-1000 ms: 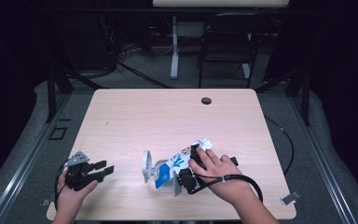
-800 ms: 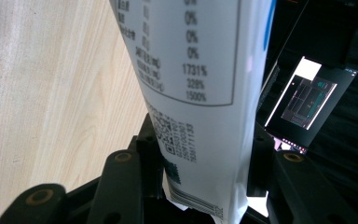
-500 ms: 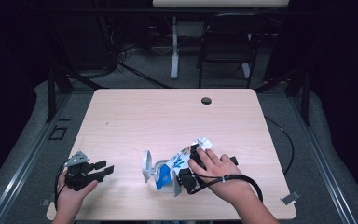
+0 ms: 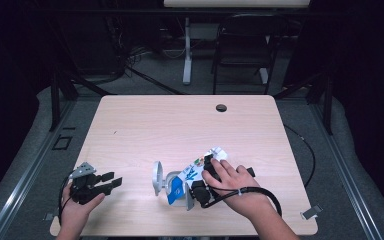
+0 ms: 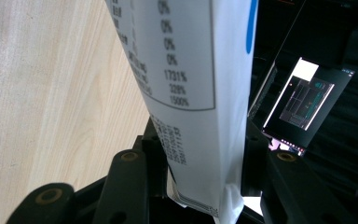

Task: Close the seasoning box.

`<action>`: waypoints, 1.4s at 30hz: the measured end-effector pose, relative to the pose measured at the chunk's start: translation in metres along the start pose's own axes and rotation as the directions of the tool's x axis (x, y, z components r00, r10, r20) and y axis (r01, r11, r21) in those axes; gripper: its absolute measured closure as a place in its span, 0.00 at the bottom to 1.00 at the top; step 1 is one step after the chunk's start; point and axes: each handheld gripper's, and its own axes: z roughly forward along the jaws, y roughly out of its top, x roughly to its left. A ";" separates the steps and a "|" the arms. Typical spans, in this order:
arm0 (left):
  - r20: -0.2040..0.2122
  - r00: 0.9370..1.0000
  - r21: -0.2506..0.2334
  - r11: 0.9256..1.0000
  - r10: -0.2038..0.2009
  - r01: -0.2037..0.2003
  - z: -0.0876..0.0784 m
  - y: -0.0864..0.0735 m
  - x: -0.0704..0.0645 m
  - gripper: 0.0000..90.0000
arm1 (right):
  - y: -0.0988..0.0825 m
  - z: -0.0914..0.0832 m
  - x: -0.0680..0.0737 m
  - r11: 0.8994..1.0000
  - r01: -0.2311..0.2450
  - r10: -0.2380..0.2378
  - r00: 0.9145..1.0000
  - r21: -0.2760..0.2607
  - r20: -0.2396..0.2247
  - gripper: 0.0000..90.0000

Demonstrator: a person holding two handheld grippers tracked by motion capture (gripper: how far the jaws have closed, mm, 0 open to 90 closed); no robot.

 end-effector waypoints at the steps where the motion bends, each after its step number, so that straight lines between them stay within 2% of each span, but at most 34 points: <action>1: 0.000 1.000 0.000 1.000 0.000 0.000 0.000 0.000 0.000 0.60 | 0.000 0.001 0.001 1.000 -0.008 0.008 1.000 -0.010 -0.003 0.70; 12: 0.000 1.000 0.002 1.000 -0.002 0.002 0.000 0.000 0.000 0.60 | -0.001 0.001 0.000 1.000 -0.008 0.008 1.000 -0.012 -0.001 0.72; 16: 0.002 1.000 0.003 1.000 0.000 0.000 0.001 0.000 0.000 0.60 | 0.000 0.000 -0.002 1.000 0.008 -0.008 1.000 0.002 0.005 0.72; 32: 0.000 1.000 0.002 1.000 -0.005 0.005 0.001 -0.001 0.001 0.60 | 0.000 0.000 -0.001 1.000 -0.001 0.002 1.000 -0.010 0.008 0.75; 35: -0.001 1.000 0.004 1.000 -0.004 0.004 0.001 -0.001 0.001 0.60 | 0.001 -0.002 -0.002 1.000 0.004 -0.004 1.000 0.003 0.012 0.76; 42: 0.000 1.000 0.003 1.000 -0.003 0.003 0.001 -0.001 0.000 0.60 | 0.001 -0.002 -0.003 1.000 -0.016 0.016 1.000 -0.005 0.010 0.77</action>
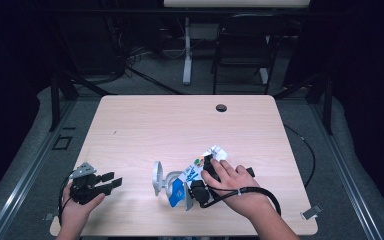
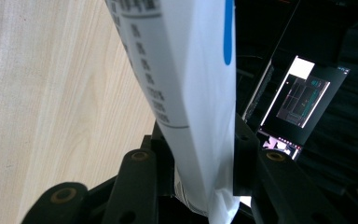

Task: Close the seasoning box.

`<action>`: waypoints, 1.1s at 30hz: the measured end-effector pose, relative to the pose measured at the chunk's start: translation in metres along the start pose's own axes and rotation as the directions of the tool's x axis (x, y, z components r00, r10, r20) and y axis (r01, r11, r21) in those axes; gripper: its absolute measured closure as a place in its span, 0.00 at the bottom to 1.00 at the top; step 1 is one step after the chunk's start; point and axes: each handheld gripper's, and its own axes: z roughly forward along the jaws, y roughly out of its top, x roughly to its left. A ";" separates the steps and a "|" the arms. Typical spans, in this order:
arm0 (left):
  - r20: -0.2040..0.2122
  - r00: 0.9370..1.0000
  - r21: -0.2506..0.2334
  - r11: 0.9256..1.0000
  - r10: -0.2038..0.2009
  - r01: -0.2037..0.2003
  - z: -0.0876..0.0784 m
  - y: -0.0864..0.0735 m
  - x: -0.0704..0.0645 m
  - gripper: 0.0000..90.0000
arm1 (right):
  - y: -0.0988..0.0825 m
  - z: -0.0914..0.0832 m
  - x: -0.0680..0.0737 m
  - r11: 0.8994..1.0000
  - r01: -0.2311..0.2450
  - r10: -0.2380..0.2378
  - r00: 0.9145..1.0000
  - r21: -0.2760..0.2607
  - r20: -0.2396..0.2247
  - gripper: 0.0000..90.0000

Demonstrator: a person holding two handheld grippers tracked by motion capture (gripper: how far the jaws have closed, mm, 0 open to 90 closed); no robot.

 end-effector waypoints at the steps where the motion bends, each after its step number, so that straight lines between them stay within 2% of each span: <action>1: 0.000 1.000 -0.001 1.000 0.000 0.000 0.000 0.000 0.000 0.60 | 0.000 0.000 0.000 1.000 -0.001 0.001 1.000 -0.001 0.000 0.78; 33: -0.004 1.000 -0.001 1.000 -0.003 0.003 0.000 0.000 0.001 0.60 | -0.001 -0.002 -0.001 1.000 -0.009 0.009 1.000 0.000 0.003 0.82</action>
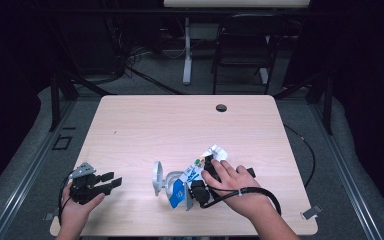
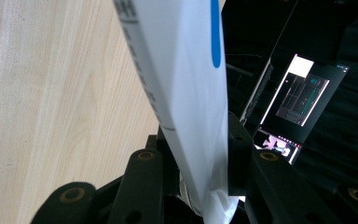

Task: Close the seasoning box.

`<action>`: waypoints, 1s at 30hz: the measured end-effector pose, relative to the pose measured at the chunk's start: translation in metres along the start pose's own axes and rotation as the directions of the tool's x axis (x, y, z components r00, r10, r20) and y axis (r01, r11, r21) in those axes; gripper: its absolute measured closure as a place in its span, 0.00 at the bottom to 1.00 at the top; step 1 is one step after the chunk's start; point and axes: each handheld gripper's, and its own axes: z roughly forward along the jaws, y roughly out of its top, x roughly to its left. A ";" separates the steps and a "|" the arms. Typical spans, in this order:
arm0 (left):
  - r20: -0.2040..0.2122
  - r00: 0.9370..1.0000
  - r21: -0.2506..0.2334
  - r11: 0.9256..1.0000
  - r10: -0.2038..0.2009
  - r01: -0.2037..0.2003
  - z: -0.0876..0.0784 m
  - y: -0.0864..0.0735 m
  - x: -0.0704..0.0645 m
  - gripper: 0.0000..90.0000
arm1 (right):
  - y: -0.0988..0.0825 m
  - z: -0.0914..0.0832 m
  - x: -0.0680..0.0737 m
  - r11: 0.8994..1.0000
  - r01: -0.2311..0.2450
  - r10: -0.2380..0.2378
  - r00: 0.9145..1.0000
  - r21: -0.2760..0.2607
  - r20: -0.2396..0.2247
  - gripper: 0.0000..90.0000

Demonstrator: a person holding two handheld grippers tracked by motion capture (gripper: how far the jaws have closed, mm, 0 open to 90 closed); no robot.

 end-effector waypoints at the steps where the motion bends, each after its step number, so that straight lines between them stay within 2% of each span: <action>1: 0.000 1.000 0.000 1.000 -0.001 0.001 0.000 0.000 0.000 0.60 | 0.000 0.000 0.000 1.000 -0.001 0.001 1.000 -0.001 0.001 0.82; 9: 0.002 1.000 0.012 1.000 0.001 -0.001 0.000 0.000 0.001 0.60 | 0.000 -0.001 -0.001 1.000 0.003 -0.003 1.000 0.005 0.006 0.83; 12: 0.002 1.000 0.002 1.000 -0.003 0.003 0.000 0.000 0.001 0.60 | 0.000 -0.001 -0.001 1.000 0.006 -0.006 1.000 0.006 0.006 0.83; 30: 0.001 1.000 0.013 1.000 0.000 0.000 -0.001 0.000 0.002 0.60 | -0.001 -0.002 -0.002 1.000 -0.011 0.011 1.000 0.002 0.000 0.86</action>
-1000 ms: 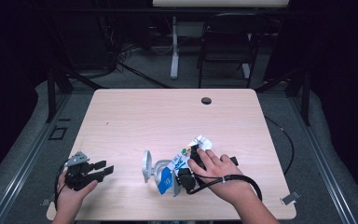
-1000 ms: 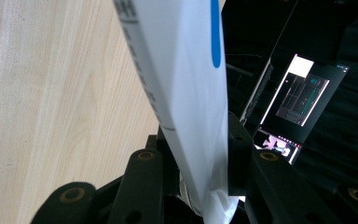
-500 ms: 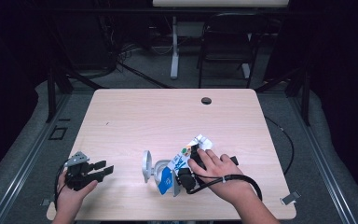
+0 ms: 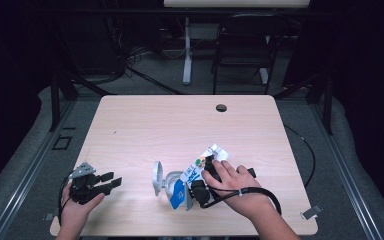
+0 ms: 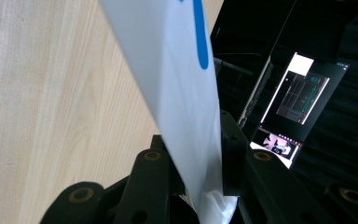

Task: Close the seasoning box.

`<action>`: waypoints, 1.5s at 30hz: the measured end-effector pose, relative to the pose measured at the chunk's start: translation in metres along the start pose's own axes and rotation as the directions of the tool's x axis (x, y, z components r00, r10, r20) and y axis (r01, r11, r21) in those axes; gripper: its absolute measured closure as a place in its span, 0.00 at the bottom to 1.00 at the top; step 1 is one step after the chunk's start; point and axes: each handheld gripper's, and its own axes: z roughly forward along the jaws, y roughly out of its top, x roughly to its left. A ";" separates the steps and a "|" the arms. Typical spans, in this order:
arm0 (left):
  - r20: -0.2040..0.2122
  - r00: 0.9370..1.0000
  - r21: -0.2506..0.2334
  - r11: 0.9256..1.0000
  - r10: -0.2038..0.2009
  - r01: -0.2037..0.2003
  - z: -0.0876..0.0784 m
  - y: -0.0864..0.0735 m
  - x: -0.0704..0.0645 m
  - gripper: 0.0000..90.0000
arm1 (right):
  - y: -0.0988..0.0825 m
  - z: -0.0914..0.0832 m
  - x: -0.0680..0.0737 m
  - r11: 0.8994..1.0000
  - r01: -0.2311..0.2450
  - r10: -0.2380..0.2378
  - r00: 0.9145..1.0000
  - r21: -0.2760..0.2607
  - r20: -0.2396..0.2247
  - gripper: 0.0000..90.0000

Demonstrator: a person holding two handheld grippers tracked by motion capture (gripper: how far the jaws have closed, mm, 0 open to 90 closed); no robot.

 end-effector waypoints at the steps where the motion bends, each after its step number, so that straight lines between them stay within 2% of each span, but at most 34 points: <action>1: -0.002 1.000 -0.015 1.000 -0.003 0.003 0.001 -0.001 0.000 0.60 | 0.000 0.000 0.000 1.000 -0.002 0.002 1.000 -0.002 -0.001 0.87; 17: -0.002 1.000 -0.009 1.000 -0.005 0.005 0.001 -0.001 0.000 0.60 | -0.002 -0.003 -0.002 1.000 -0.026 0.026 0.999 0.013 -0.019 0.91; 18: -0.002 1.000 -0.008 1.000 -0.006 0.006 0.001 -0.001 0.000 0.60 | -0.003 -0.002 -0.001 0.999 -0.044 0.044 0.999 0.000 -0.025 0.91; 25: -0.001 1.000 -0.006 1.000 -0.007 0.007 0.001 -0.002 0.000 0.60 | -0.003 -0.003 -0.002 0.998 -0.063 0.064 0.997 0.017 -0.053 0.92; 28: -0.002 1.000 -0.011 1.000 -0.012 0.012 0.002 -0.002 0.001 0.60 | -0.004 -0.003 -0.002 0.995 -0.102 0.102 0.992 0.001 -0.071 0.92; 31: -0.002 1.000 -0.009 1.000 -0.012 0.012 0.002 -0.002 0.001 0.60 | -0.005 -0.003 -0.003 0.995 -0.101 0.101 0.992 0.007 -0.072 0.93; 34: -0.003 1.000 -0.009 1.000 -0.012 0.012 0.002 -0.002 0.001 0.60 | -0.006 -0.002 -0.002 0.992 -0.126 0.125 0.989 -0.003 -0.083 0.93; 35: -0.003 1.000 -0.009 1.000 -0.012 0.012 0.002 -0.002 0.001 0.60 | -0.006 -0.003 -0.003 0.994 -0.112 0.113 0.991 0.013 -0.076 0.93; 36: -0.003 1.000 -0.011 1.000 -0.012 0.012 0.002 -0.002 0.001 0.60 | -0.007 -0.001 -0.001 0.991 -0.131 0.130 0.988 -0.004 -0.083 0.93; 39: -0.003 1.000 -0.010 1.000 -0.011 0.011 0.001 -0.002 0.001 0.60 | -0.007 -0.002 -0.001 0.991 -0.136 0.136 0.986 0.009 -0.095 0.93; 44: -0.006 1.000 -0.009 1.000 -0.010 0.009 0.001 -0.002 0.001 0.60 | -0.009 -0.001 0.001 0.987 -0.158 0.158 0.981 0.002 -0.115 0.93; 45: -0.006 1.000 -0.008 1.000 -0.010 0.009 0.001 -0.002 0.001 0.60 | -0.010 -0.001 0.001 0.985 -0.175 0.173 0.977 -0.008 -0.124 0.93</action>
